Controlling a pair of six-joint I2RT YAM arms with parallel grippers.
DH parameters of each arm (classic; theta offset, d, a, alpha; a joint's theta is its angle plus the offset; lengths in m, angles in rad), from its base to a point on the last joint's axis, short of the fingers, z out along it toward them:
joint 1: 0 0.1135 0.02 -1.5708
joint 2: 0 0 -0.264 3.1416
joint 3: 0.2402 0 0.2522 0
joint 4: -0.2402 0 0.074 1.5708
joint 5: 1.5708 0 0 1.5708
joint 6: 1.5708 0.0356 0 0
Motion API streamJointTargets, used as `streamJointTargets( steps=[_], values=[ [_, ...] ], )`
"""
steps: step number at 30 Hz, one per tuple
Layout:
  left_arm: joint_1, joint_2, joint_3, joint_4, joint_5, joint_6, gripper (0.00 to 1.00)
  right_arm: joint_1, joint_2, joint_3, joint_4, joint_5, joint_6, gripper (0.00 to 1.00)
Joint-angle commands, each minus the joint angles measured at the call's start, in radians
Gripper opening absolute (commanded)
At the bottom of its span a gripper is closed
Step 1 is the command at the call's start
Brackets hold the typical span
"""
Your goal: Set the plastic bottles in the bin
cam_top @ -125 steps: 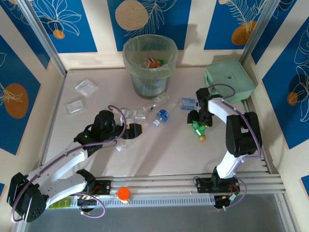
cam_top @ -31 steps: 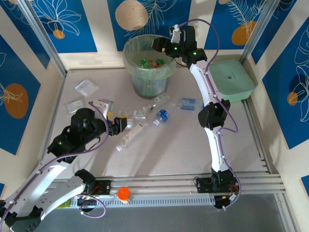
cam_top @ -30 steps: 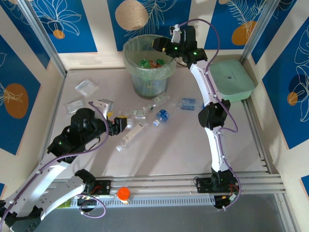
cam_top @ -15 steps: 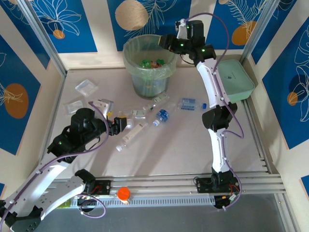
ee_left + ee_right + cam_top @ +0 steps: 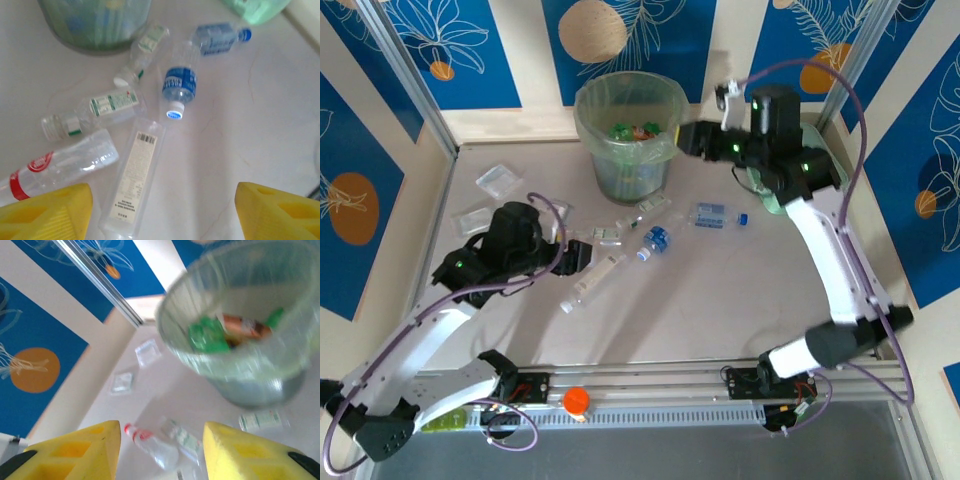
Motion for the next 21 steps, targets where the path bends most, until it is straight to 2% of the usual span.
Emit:
streamJointTargets(
  steps=[1,5,11,21],
  values=[
    [-0.081,0.106,0.083,-0.09,-0.019,0.02,0.75,0.004,-0.151,-0.227,0.039,0.098,0.008,0.48],
    [-0.173,0.289,0.175,-0.076,-0.078,0.032,0.75,-0.027,-0.359,-0.513,0.067,0.129,0.058,0.5],
    [-0.209,0.576,0.351,-0.033,-0.115,0.053,0.76,-0.044,-0.582,-0.786,0.069,0.162,0.116,0.53],
    [-0.214,0.976,0.703,-0.097,-0.112,0.087,0.74,-0.113,-0.825,-0.937,0.001,0.188,0.187,0.58]
  ],
)
